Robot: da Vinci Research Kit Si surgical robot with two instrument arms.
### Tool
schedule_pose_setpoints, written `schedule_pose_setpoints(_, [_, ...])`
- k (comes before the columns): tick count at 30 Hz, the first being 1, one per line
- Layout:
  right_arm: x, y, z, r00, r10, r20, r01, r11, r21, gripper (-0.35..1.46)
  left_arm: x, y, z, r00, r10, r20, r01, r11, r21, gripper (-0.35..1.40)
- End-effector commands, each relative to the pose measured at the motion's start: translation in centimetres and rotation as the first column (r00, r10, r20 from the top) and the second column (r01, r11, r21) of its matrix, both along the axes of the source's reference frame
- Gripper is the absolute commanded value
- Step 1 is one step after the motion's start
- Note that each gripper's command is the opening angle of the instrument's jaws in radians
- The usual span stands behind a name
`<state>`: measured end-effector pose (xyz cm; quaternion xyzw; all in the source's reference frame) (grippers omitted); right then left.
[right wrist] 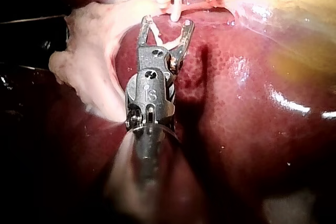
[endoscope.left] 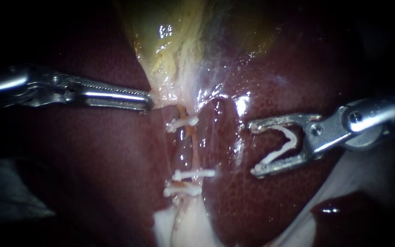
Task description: Clipping second clip right tube
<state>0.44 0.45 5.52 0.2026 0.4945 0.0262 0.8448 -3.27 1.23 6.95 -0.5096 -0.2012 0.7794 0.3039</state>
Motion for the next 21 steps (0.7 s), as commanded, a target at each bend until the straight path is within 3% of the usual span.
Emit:
schedule_pose_setpoints(1, [0.00,0.00,0.00,1.0000,0.000,0.000,0.000,1.000,0.001,0.49,0.03,0.02,-0.04,1.0000,0.002,0.002,-0.002,1.000,0.003,-0.35])
schedule_pose_setpoints(6, [0.00,0.00,0.00,1.0000,0.000,0.000,0.000,1.000,0.001,0.49,0.29,0.15,-0.41,0.9999,-0.014,0.007,0.014,1.000,0.019,-0.35])
schedule_pose_setpoints(11, [0.07,0.02,0.02,0.9999,-0.009,-0.005,0.009,1.000,0.010,0.50,0.47,0.20,-0.79,0.9994,-0.028,0.021,0.029,0.999,-0.014,-0.35])
schedule_pose_setpoints(14, [0.16,0.03,0.06,0.9994,-0.029,-0.018,0.030,0.999,0.019,0.50,0.45,0.17,-0.84,0.9994,-0.029,0.019,0.030,0.999,-0.020,-0.35])
schedule_pose_setpoints(18, [0.35,0.03,0.20,0.9999,0.005,0.013,-0.007,0.993,0.116,0.50,0.42,0.14,-0.82,0.9994,-0.031,0.017,0.032,0.999,-0.022,-0.35])
schedule_pose_setpoints(21, [0.49,-0.02,0.37,0.9995,0.013,0.029,-0.018,0.985,0.172,0.50,0.42,0.14,-0.82,0.9994,-0.031,0.017,0.031,0.999,-0.022,-0.35])
